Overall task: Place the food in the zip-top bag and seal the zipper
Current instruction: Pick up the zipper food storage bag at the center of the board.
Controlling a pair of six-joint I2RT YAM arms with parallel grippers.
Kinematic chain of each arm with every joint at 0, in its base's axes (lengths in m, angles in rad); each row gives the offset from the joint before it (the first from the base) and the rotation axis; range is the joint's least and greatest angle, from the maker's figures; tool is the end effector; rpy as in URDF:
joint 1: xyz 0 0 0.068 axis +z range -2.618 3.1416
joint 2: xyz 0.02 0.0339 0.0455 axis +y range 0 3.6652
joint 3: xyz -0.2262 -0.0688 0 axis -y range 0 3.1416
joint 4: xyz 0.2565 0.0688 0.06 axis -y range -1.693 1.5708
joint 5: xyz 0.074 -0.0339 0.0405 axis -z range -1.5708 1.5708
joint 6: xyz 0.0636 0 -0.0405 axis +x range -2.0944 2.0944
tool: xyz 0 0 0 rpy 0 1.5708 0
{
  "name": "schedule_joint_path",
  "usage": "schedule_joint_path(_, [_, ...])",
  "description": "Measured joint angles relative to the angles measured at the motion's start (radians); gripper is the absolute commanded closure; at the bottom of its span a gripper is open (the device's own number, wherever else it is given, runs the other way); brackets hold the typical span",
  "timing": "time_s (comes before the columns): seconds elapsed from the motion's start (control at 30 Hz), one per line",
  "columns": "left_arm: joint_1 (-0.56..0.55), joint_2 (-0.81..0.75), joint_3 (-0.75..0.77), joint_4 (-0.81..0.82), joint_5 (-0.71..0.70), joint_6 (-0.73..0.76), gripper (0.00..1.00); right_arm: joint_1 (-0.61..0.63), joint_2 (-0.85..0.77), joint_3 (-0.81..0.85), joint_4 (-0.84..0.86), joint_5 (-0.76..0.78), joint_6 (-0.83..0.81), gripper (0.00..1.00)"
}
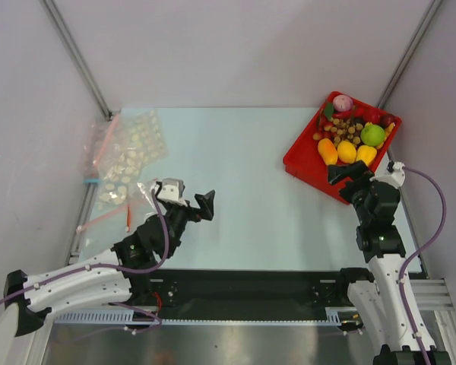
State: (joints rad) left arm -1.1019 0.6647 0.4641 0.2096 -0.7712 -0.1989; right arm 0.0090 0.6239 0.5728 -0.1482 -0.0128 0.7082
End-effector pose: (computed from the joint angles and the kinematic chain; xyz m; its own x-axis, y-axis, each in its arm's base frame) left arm 0.1412 -0.1806 0.2618 -0.0602 -0.1947 -0.9790 0.3191 0.9256 -0.2037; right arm 0.2305 0.0029 0.2652 -0.1644 0.6490 -0.7429 0.1124 0.7605 0.6395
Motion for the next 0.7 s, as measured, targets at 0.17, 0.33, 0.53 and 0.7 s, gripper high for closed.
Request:
schedule_joint_path(0.17, [0.026,0.077,0.122,-0.126,-0.109,-0.048,0.0,0.0,-0.026,-0.024,0.004,0.034,0.006,0.0])
schedule_joint_path(0.33, [0.132,0.214,0.312,-0.322,-0.144,-0.177,0.0,0.0,0.03,-0.025,0.042,-0.019,-0.007,0.0])
schedule_joint_path(0.53, [0.389,0.334,0.459,-0.557,-0.071,-0.328,0.0,0.0,0.101,-0.039,0.058,-0.069,-0.026,0.0])
schedule_joint_path(0.7, [0.607,0.414,0.464,-0.702,0.017,-0.416,0.0,0.0,0.106,-0.04,0.079,-0.098,-0.032,0.0])
